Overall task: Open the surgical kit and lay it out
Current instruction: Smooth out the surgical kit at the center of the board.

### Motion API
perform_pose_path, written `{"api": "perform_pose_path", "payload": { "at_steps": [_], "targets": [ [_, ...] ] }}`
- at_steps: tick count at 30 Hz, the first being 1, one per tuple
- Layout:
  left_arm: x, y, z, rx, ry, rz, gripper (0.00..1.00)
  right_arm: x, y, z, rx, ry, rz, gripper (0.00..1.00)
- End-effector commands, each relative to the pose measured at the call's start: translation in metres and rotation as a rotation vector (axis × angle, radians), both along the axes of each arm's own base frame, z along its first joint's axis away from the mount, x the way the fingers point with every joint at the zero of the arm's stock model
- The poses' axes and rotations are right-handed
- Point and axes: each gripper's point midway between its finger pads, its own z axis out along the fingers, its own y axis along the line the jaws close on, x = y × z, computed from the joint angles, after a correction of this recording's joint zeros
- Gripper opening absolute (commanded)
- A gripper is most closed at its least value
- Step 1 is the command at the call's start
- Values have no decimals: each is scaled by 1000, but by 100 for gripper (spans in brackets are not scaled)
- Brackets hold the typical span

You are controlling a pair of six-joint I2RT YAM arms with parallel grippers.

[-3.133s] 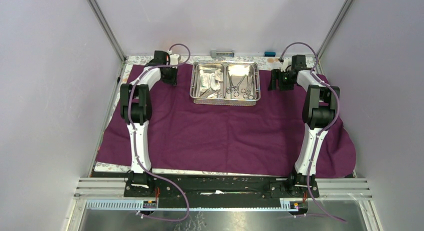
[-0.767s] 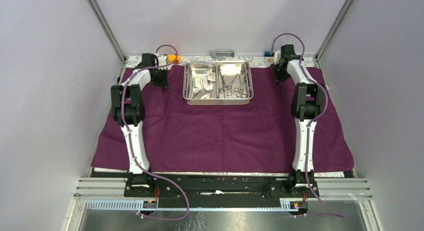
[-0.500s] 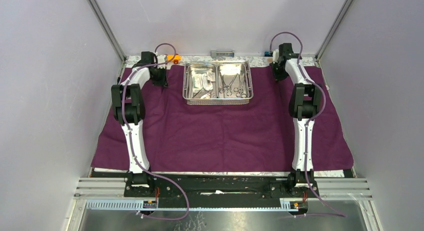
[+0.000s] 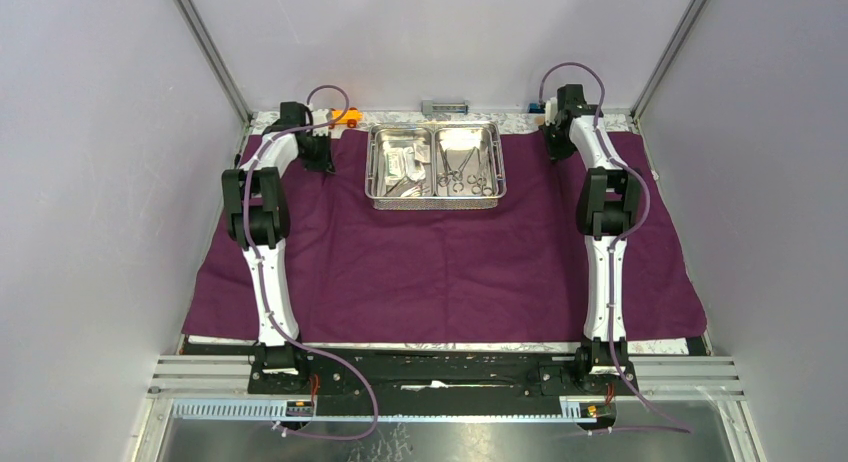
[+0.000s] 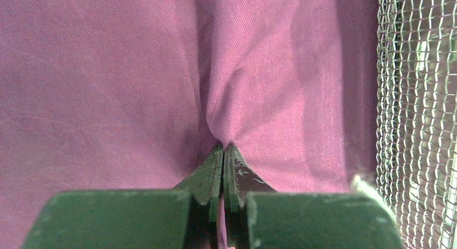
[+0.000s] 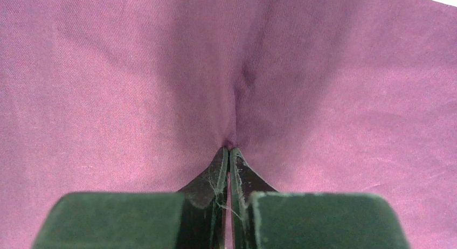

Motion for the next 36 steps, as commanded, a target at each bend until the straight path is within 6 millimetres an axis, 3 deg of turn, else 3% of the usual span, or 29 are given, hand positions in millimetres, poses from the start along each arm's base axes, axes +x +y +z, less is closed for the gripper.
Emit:
{"api": "perform_pose_path", "payload": {
  "at_steps": [1, 7, 20, 36],
  "targets": [
    [-27, 81, -53, 178, 137, 136, 0, -2, -17, -26, -50, 47, -21, 0],
    [-25, 80, -53, 172, 131, 140, 0, 3, -18, -25, -50, 40, -24, 0],
    [10, 83, -47, 178, 88, 155, 0, -13, -27, -29, -59, 81, -36, 0],
    [17, 89, -41, 213, 73, 161, 2, -11, -30, -23, -55, 68, -50, 1]
  ]
}}
